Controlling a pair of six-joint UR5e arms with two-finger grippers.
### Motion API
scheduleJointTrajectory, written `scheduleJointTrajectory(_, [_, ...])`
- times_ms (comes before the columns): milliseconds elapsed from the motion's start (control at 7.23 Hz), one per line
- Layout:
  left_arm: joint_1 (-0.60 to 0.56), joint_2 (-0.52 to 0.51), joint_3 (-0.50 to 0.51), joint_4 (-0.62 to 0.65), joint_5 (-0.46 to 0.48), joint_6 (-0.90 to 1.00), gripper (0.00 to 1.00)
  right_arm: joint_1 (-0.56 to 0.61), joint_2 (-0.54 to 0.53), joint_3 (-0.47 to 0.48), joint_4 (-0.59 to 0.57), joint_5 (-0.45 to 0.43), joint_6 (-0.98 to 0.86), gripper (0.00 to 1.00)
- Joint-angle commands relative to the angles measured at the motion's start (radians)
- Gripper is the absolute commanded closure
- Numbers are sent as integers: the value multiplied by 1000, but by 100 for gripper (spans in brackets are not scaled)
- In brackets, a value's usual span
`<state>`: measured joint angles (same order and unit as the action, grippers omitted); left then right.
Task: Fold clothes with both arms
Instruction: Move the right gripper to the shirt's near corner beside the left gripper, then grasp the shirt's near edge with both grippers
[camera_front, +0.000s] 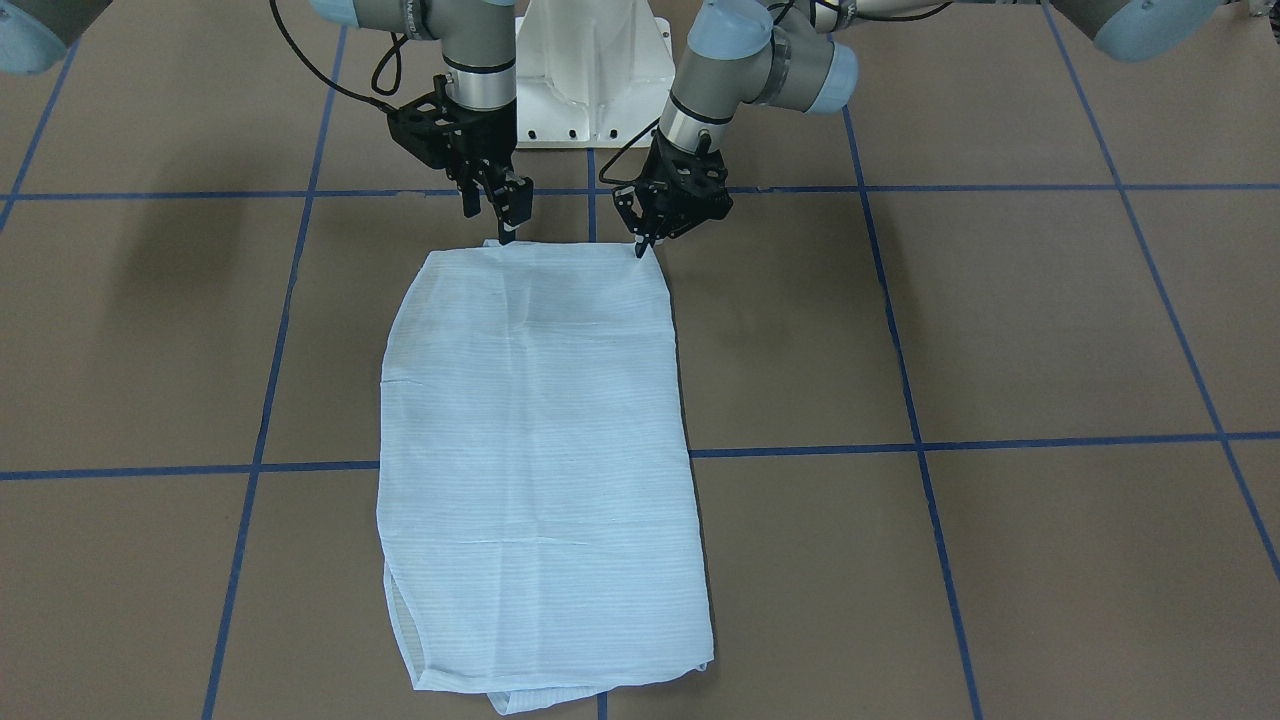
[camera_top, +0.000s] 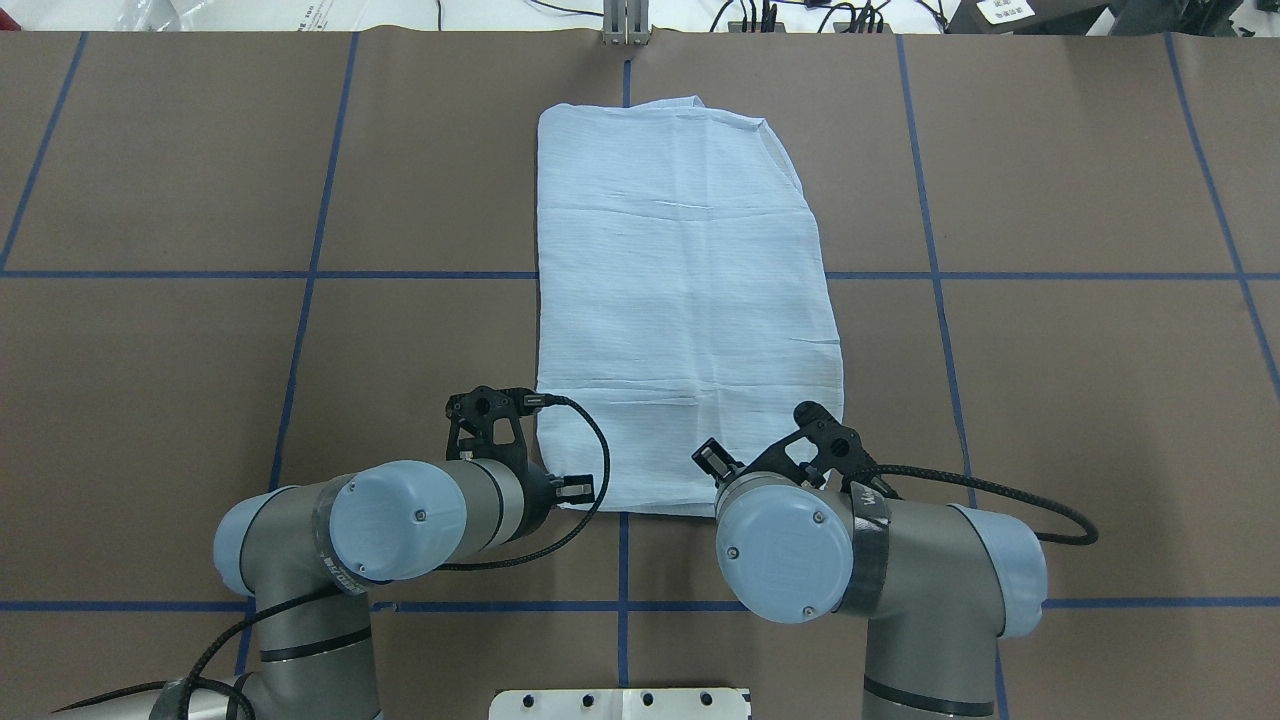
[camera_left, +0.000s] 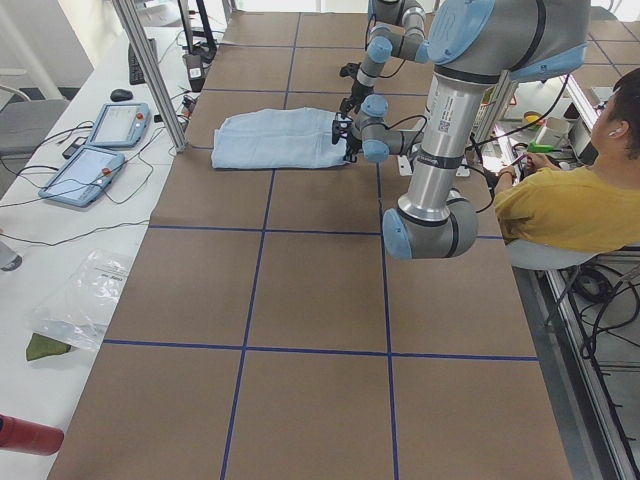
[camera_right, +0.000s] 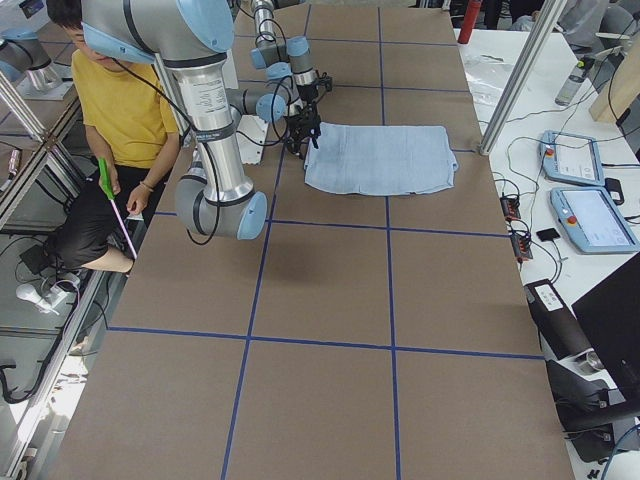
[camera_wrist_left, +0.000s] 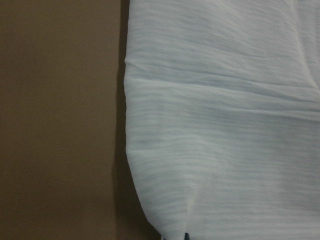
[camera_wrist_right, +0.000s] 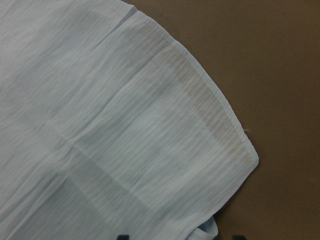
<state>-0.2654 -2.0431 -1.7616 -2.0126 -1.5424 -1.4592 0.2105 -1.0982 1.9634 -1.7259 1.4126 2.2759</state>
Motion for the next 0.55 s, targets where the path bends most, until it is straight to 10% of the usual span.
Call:
scheduleJointTrajectory(0, [0, -3, -1, 0, 16, -3, 100, -6, 3, -53, 14, -7, 22, 33])
scheduleJointTrajectory(415, [0, 0, -12, 0, 16, -3, 100, -10, 12, -93, 15, -18, 42, 41])
